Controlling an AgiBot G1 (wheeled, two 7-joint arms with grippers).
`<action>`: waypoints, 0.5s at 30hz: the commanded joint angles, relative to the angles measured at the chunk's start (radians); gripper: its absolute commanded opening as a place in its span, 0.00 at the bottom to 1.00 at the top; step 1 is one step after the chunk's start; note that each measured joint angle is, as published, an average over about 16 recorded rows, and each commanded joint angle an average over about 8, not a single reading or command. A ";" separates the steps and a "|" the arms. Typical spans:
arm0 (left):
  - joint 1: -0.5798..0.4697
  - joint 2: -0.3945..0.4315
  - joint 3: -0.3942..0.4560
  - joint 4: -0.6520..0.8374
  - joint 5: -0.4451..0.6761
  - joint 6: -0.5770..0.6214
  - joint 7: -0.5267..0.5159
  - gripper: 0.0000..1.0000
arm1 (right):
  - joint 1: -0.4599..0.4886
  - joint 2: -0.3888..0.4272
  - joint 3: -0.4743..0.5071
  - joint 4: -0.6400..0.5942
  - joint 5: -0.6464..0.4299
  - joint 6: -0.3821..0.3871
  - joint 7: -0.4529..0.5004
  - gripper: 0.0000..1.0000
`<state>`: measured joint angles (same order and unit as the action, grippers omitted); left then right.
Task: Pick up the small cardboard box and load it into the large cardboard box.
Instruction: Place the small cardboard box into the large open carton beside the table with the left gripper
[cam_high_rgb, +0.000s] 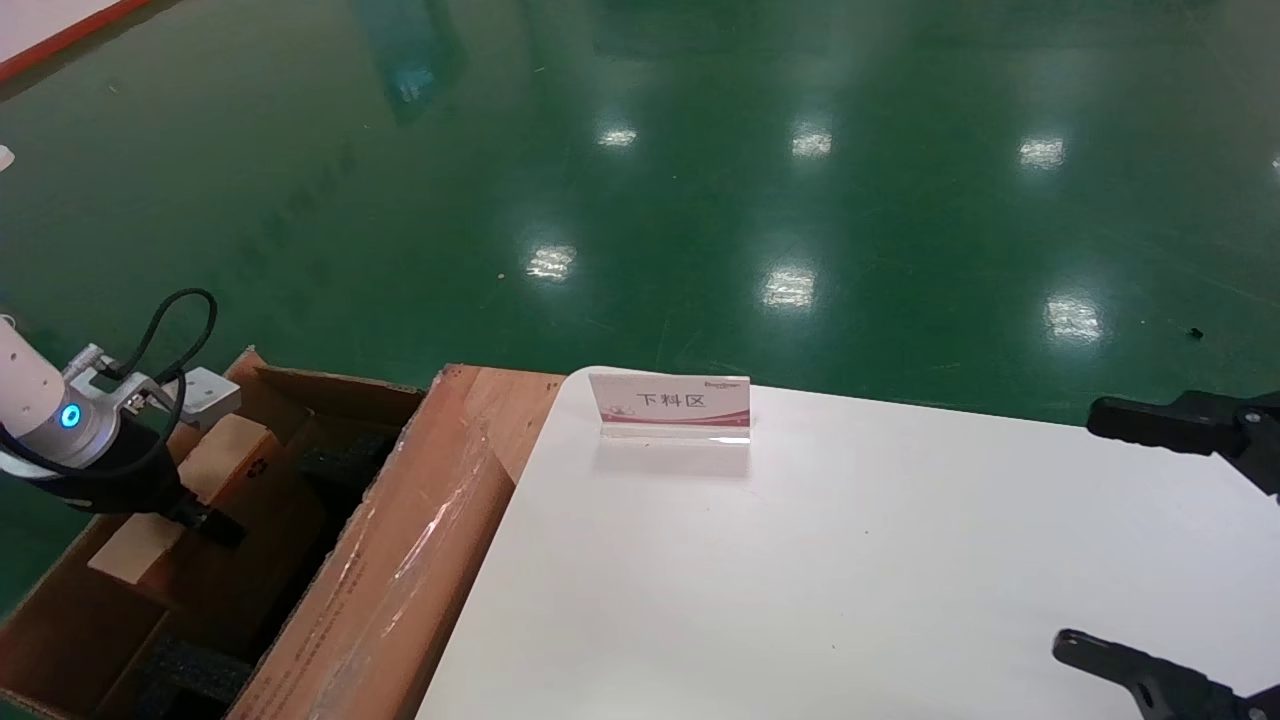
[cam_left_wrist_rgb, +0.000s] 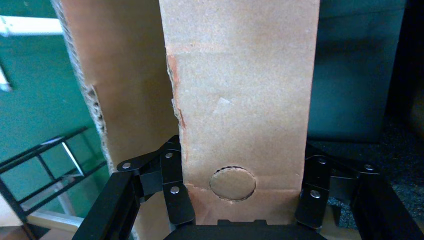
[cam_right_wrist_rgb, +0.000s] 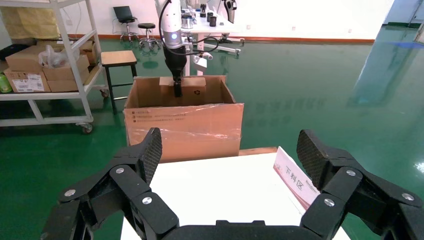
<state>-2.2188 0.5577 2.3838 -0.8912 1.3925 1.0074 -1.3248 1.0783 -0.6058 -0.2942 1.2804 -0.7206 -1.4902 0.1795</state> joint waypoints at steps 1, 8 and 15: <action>0.022 0.002 -0.004 0.022 -0.019 -0.004 0.016 0.09 | 0.000 0.000 0.000 0.000 0.000 0.000 0.000 1.00; 0.057 0.015 -0.011 0.074 -0.050 -0.001 0.039 0.93 | 0.000 0.000 0.000 0.000 0.000 0.000 0.000 1.00; 0.058 0.016 -0.011 0.077 -0.054 0.001 0.039 1.00 | 0.000 0.000 -0.001 0.000 0.000 0.000 0.000 1.00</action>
<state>-2.1612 0.5736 2.3728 -0.8151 1.3404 1.0083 -1.2855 1.0781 -0.6056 -0.2947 1.2801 -0.7202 -1.4898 0.1792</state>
